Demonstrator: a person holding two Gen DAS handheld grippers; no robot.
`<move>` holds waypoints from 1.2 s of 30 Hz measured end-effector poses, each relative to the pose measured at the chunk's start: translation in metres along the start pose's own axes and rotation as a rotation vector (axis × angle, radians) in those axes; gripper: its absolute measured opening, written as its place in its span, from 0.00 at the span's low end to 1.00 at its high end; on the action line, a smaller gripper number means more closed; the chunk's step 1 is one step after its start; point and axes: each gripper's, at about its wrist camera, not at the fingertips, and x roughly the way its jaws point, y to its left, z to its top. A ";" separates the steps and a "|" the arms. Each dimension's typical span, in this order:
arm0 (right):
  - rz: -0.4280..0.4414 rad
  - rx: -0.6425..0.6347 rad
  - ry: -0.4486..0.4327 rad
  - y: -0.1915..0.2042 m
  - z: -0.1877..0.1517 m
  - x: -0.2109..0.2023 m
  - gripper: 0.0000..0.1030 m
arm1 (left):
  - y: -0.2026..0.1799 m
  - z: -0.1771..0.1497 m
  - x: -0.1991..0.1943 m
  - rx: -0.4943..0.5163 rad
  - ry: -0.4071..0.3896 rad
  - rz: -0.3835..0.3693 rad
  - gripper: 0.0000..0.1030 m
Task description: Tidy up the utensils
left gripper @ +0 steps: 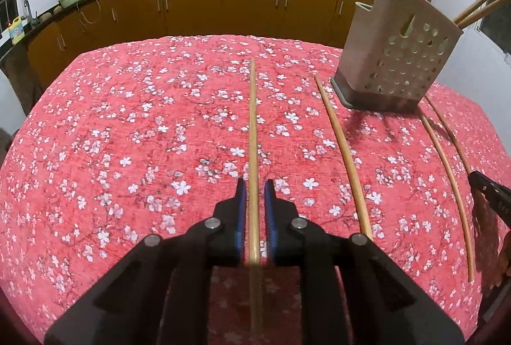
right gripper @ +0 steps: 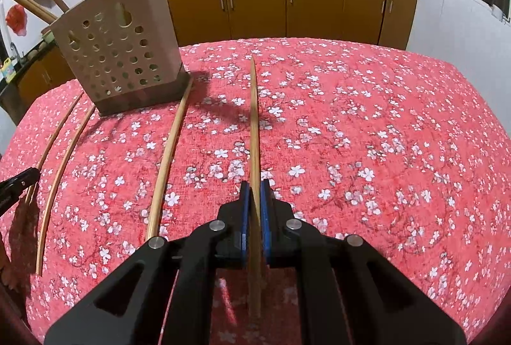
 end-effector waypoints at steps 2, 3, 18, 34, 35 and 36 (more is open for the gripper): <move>-0.003 -0.002 0.000 0.001 0.001 0.001 0.08 | 0.000 0.000 0.000 0.003 -0.002 0.004 0.14; -0.004 -0.004 0.000 0.001 0.000 0.001 0.08 | -0.001 0.000 0.001 0.003 -0.001 0.004 0.14; 0.009 0.008 -0.003 -0.004 -0.003 -0.002 0.09 | -0.002 0.000 0.000 -0.004 0.000 -0.002 0.15; 0.009 0.008 -0.002 -0.004 -0.003 -0.003 0.09 | -0.002 0.000 0.001 -0.004 0.000 -0.001 0.15; 0.009 0.008 -0.002 -0.004 -0.003 -0.003 0.09 | -0.002 0.000 0.001 -0.004 0.000 -0.001 0.15; 0.009 0.010 -0.002 -0.004 -0.003 -0.003 0.09 | -0.002 0.000 0.001 -0.005 0.000 -0.003 0.15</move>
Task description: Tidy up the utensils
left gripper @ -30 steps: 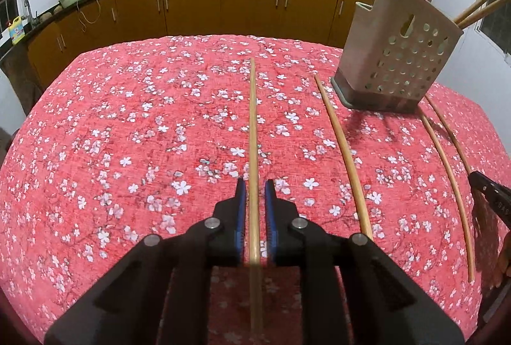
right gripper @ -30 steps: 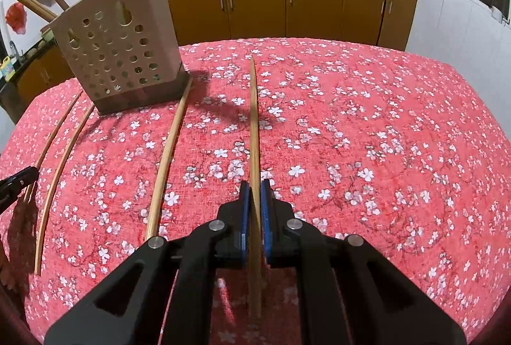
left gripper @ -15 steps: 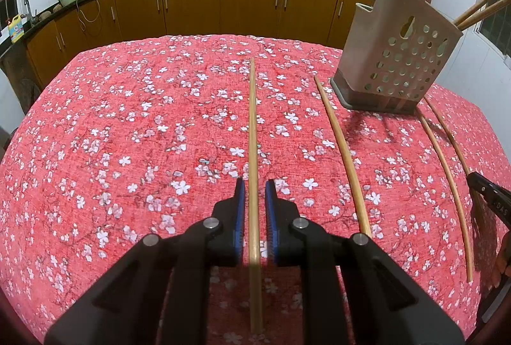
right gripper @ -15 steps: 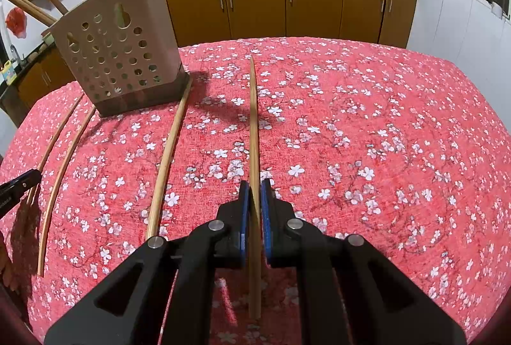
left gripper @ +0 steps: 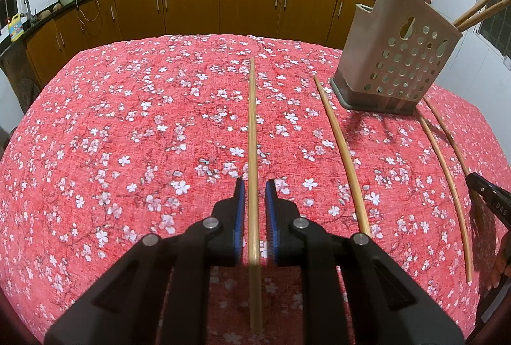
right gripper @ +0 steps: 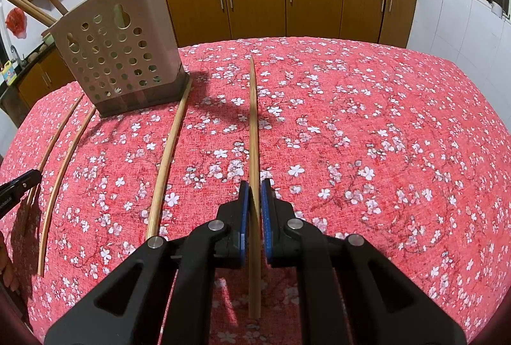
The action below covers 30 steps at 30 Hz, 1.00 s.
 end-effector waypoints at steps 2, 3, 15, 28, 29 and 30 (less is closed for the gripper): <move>0.004 0.005 0.000 -0.001 -0.001 -0.001 0.09 | -0.001 -0.001 -0.001 -0.002 0.000 -0.001 0.15; 0.007 0.008 0.000 -0.002 -0.001 -0.001 0.09 | -0.001 -0.002 -0.002 -0.002 0.000 -0.001 0.15; 0.022 0.029 -0.001 -0.004 -0.002 -0.002 0.08 | 0.000 -0.006 -0.008 0.001 0.001 0.008 0.08; 0.029 0.039 -0.095 -0.014 0.006 -0.037 0.07 | 0.003 0.004 -0.021 0.005 -0.014 -0.023 0.07; 0.028 0.038 -0.095 -0.014 0.006 -0.037 0.07 | 0.003 0.004 -0.021 0.002 -0.015 -0.023 0.07; 0.027 0.036 -0.096 -0.013 0.006 -0.037 0.07 | 0.003 0.004 -0.022 0.000 -0.016 -0.024 0.07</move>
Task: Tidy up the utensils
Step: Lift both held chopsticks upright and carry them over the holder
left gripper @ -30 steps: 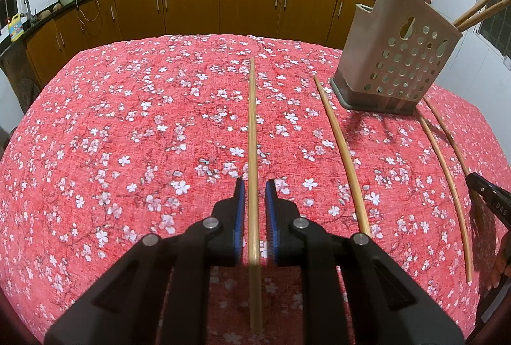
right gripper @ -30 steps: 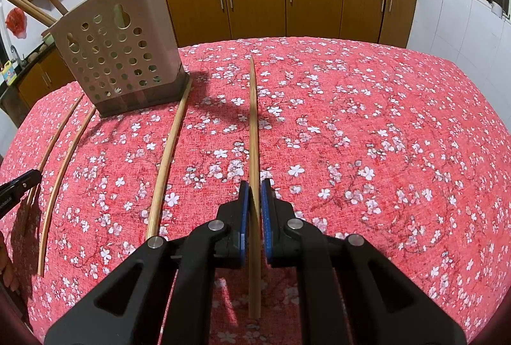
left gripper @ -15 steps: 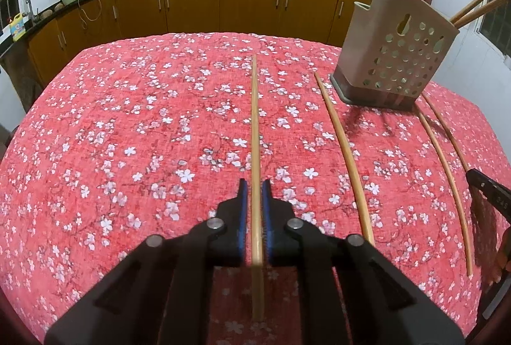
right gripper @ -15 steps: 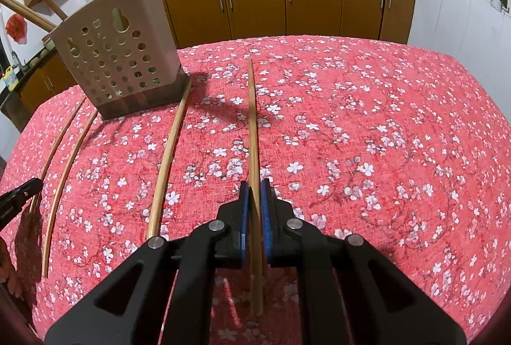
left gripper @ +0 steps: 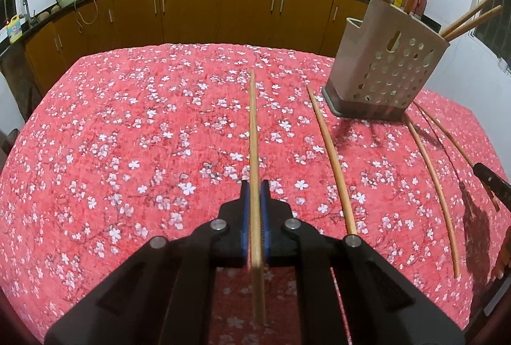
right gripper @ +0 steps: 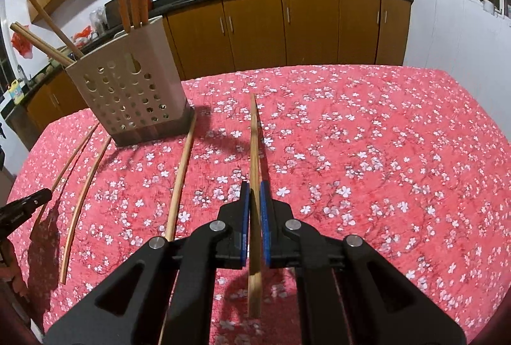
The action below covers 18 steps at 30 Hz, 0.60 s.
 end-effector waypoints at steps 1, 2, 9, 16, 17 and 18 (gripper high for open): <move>-0.002 -0.001 -0.001 0.000 0.001 0.000 0.07 | 0.001 0.000 -0.001 -0.002 -0.002 -0.001 0.07; -0.001 -0.001 -0.004 0.001 0.001 0.000 0.07 | 0.001 0.000 -0.002 -0.005 -0.004 -0.002 0.07; 0.005 0.007 -0.088 -0.001 0.015 -0.018 0.07 | 0.007 0.014 -0.025 -0.028 -0.078 -0.016 0.07; 0.008 0.032 -0.211 -0.005 0.035 -0.046 0.07 | 0.010 0.032 -0.060 -0.050 -0.189 -0.042 0.07; 0.010 0.036 -0.228 -0.005 0.038 -0.050 0.07 | 0.010 0.034 -0.065 -0.052 -0.206 -0.047 0.07; 0.012 0.039 -0.246 -0.005 0.042 -0.055 0.07 | 0.010 0.037 -0.072 -0.054 -0.230 -0.055 0.07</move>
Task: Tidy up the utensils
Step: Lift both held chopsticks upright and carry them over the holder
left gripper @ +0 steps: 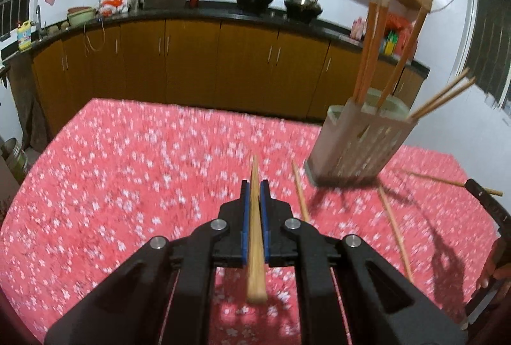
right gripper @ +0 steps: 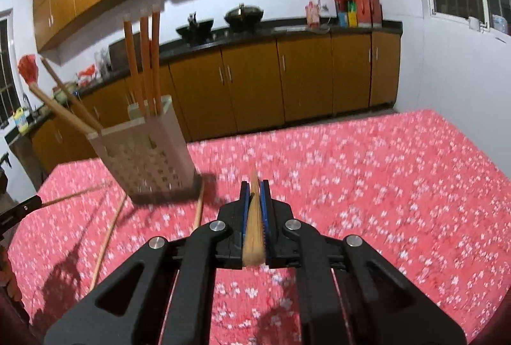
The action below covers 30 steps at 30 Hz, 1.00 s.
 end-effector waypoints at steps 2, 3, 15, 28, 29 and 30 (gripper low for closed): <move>0.007 0.006 -0.027 0.002 0.006 -0.005 0.07 | -0.001 0.008 -0.009 0.000 -0.034 -0.011 0.07; 0.012 0.011 -0.039 0.001 0.009 -0.007 0.07 | -0.003 0.013 -0.014 0.004 -0.055 -0.015 0.07; 0.081 0.007 -0.096 0.011 0.031 -0.026 0.07 | -0.019 0.047 -0.043 0.051 -0.156 -0.054 0.07; 0.337 0.014 -0.212 0.038 0.079 -0.083 0.07 | -0.056 0.077 -0.093 0.088 -0.247 -0.259 0.07; 0.343 0.010 -0.230 0.040 0.082 -0.087 0.07 | -0.060 0.080 -0.097 0.089 -0.259 -0.274 0.07; 0.345 0.004 -0.250 0.043 0.086 -0.089 0.07 | -0.066 0.085 -0.102 0.089 -0.284 -0.290 0.07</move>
